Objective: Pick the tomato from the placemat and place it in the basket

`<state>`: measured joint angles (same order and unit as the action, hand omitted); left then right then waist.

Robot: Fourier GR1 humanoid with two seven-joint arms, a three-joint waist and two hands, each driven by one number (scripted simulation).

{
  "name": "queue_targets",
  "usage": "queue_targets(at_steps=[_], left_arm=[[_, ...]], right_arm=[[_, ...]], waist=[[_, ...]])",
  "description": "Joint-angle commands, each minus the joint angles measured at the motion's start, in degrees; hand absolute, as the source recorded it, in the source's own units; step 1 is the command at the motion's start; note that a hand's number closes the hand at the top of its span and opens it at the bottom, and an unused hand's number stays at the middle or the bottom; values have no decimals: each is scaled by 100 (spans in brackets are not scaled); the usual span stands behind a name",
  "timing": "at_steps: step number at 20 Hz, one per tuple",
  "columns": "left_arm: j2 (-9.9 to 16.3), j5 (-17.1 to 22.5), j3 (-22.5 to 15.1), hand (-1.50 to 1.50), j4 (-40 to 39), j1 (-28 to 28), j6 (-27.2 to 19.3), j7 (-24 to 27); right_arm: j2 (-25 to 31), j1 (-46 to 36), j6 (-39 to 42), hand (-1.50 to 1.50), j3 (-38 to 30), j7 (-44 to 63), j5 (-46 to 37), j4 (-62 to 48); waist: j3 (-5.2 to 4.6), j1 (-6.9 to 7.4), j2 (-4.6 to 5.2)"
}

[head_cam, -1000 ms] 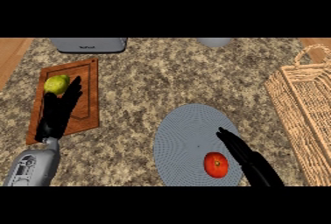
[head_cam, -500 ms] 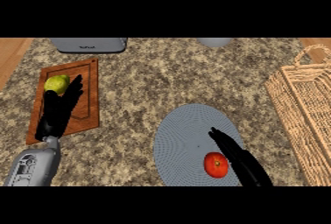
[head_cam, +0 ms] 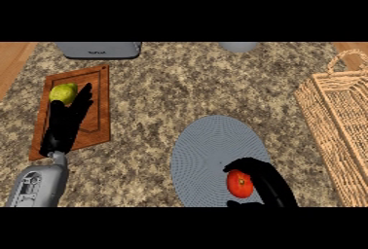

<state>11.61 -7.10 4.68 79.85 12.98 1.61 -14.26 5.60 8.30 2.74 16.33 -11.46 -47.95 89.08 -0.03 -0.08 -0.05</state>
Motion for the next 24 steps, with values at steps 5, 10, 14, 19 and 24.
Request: queue_targets(at_steps=[5, 10, 14, 19, 24], left_arm=[[204, 130, 163, 0, 46, 143, 273, -146], [-74, -30, -28, 0, -34, -1, 51, 96], [-129, -170, -122, 0, 194, -13, -82, -60], [-327, -317, -132, 0, -258, 118, -294, 186], [-207, -119, -54, 0, 70, -139, -67, 79]], right_arm=[[129, -49, -722, 150, 174, 161, -1020, -180], [57, -904, 378, 150, 154, 2652, -2474, -628], [-424, -1532, 1021, 150, 512, 3453, -2989, -703], [-533, -1762, 1333, 150, 880, 3667, -3339, -32], [-556, -1616, 899, 150, 900, 4227, -1565, 973]], waist=[[2, 0, -1], [-27, 114, 27], [-1, 82, 1], [0, -18, 2], [3, -1, -8]])
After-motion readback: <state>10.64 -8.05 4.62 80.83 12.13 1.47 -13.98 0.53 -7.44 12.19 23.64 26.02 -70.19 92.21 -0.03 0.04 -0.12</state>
